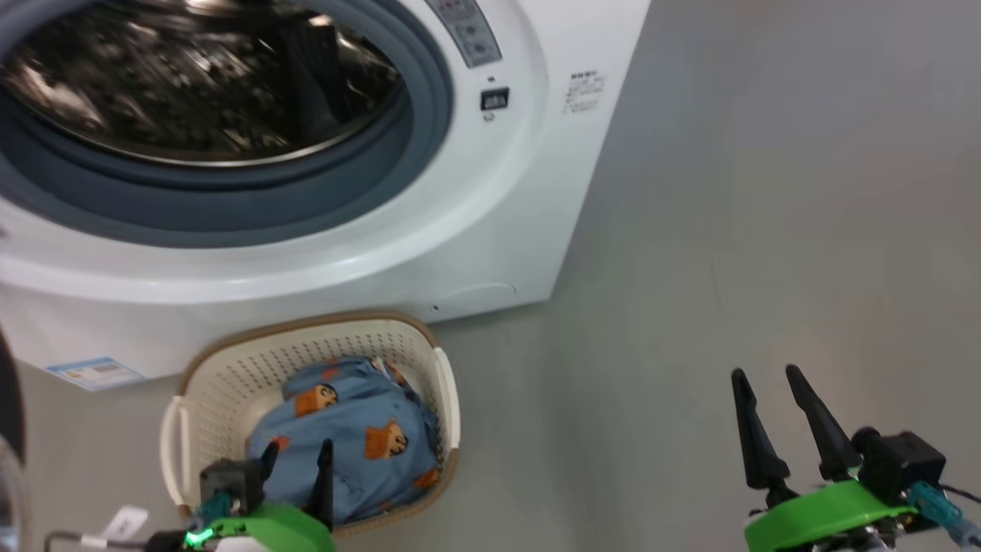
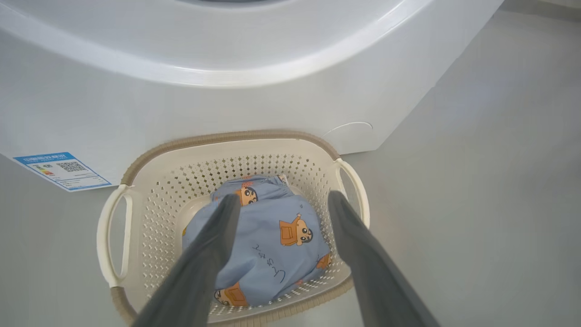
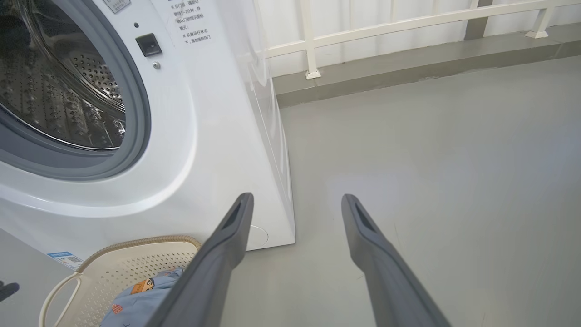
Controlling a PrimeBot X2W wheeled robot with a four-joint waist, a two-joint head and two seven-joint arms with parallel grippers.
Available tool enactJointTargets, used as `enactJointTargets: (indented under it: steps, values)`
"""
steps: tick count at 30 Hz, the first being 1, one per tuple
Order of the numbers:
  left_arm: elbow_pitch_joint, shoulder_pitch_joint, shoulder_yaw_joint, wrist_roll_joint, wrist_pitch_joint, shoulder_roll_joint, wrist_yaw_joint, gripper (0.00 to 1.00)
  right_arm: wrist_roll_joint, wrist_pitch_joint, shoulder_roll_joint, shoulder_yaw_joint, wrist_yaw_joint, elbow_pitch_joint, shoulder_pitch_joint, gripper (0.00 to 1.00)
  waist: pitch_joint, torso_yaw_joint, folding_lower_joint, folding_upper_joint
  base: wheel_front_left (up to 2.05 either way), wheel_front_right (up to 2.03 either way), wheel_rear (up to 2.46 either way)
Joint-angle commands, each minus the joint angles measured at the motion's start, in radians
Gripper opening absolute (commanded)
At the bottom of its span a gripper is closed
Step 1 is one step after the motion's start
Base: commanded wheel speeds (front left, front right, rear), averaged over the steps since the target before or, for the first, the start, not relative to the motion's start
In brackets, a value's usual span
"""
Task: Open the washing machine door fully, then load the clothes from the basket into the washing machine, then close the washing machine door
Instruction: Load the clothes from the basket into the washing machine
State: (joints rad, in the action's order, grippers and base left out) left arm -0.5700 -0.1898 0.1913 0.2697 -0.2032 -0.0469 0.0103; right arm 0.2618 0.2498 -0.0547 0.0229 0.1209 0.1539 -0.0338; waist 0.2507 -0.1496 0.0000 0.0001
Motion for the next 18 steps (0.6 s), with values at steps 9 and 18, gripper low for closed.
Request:
enactJointTargets:
  steps: [9, 18]
  values:
    - [-0.193, -0.160, -0.020, -0.005, 0.088, -0.055, -0.001, 1.00, 0.040, 0.012, 0.002, -0.060, 0.010, -0.011, -0.099, 1.00, 0.170, -0.100, 0.0000, -0.0001, 0.00, 0.00, 0.00]
    - [-0.367, -0.270, -0.039, 0.019, 0.104, -0.076, -0.009, 1.00, 0.049, 0.012, 0.003, -0.078, 0.010, -0.007, -0.155, 1.00, 0.255, -0.119, 0.0000, -0.0001, 0.00, 0.00, 0.00]
